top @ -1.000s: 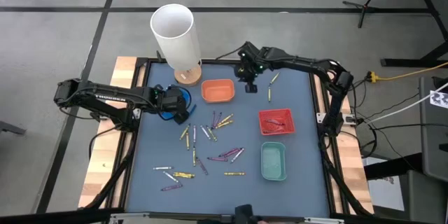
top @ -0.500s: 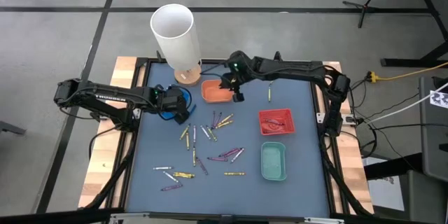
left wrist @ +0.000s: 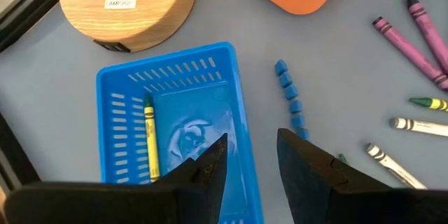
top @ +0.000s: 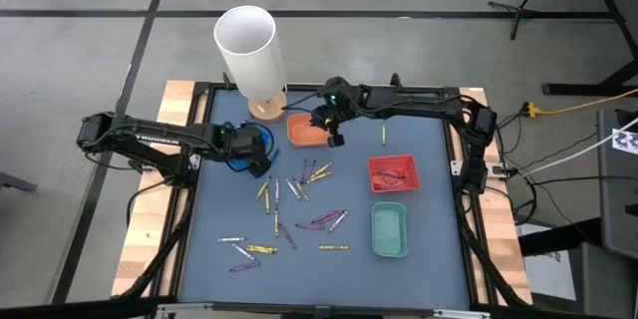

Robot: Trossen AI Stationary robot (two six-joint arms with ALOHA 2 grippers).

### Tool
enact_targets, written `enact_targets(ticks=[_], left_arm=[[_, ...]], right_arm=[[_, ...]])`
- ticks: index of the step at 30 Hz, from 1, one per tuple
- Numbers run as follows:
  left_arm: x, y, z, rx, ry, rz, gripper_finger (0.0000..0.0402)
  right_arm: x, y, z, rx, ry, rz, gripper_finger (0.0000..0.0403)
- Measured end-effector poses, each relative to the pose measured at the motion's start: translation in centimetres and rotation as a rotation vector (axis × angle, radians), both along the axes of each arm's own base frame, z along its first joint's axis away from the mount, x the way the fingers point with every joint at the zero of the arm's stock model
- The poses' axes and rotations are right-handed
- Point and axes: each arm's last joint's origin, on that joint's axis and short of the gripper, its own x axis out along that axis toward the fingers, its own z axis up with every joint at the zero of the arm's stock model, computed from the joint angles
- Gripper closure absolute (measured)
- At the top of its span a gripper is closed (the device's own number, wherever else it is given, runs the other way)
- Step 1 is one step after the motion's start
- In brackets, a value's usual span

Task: Sort crayons
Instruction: Put the gray crayon into the orange bin, then put the green crayon into the dark blue bin

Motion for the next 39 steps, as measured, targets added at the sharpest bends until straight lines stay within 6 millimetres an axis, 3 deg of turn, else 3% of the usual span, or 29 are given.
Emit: enact_targets(ticks=[13, 17, 27, 39], left_arm=[[0.3, -0.3, 0.1, -0.001, -0.035, -0.014, 0.0292], [0.7, -1.0, 0.2, -0.001, -0.072, -0.048, 0.0292], [1.2, -3.6, 0.5, -0.049, -0.178, -0.076, 0.0292], [1.0, -8.0, -0.3, -0.163, -0.237, -0.044, 0.0292]], right_arm=[[0.0, 0.0, 0.0, -0.001, 0.001, -0.001, 0.0377], [0.0, 0.0, 0.0, -0.001, 0.000, -0.001, 0.0360], [0.0, -0.1, 0.0, -0.009, 0.006, -0.011, 0.0273], [-0.1, 0.0, -0.1, -0.006, 0.014, -0.011, 0.0263]])
